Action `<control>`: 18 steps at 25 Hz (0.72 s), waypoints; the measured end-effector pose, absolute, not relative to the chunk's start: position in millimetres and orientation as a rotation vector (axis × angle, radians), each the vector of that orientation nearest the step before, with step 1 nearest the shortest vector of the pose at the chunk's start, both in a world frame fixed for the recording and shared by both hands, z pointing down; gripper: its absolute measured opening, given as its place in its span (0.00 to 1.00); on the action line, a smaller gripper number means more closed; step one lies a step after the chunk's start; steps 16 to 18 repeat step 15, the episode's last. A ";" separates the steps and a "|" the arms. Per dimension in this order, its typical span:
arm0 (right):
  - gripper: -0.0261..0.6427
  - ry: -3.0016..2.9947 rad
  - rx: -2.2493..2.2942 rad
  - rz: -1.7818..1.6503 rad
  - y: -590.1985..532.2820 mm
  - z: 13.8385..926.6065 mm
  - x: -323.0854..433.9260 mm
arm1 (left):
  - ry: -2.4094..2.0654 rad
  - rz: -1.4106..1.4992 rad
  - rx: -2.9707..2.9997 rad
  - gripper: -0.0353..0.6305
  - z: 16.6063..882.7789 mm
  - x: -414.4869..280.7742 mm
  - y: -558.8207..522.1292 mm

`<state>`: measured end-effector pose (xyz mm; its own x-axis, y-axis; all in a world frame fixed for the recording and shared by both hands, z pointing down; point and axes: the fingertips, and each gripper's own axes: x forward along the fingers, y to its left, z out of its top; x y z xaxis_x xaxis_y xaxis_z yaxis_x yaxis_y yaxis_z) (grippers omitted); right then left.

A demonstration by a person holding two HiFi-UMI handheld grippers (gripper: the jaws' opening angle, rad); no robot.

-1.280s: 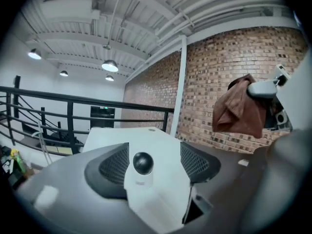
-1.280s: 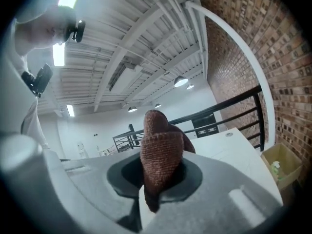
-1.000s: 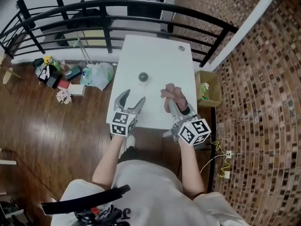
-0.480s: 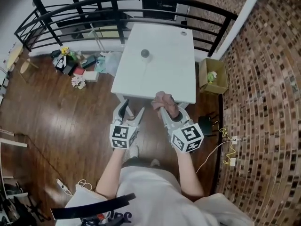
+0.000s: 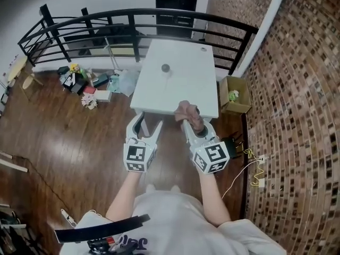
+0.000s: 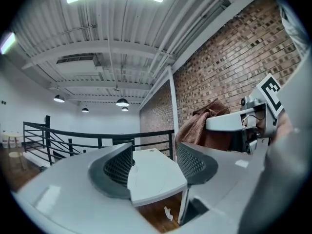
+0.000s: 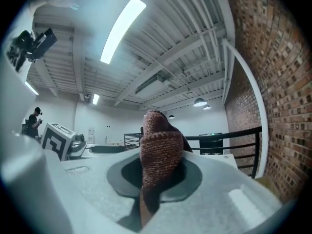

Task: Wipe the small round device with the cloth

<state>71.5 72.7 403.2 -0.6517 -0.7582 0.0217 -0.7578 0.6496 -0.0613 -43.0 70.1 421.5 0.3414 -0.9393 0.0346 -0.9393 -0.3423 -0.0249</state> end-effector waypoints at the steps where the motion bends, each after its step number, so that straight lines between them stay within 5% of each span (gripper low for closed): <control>1: 0.08 2.852 -1.315 -0.091 76.9 404.1 70.2 | 1.802 -0.066 -2.568 0.50 424.1 -45.5 74.6; 18: 0.08 2.872 -1.319 -0.129 108.5 411.4 53.6 | 1.818 -0.051 -2.618 0.47 442.6 -49.5 113.2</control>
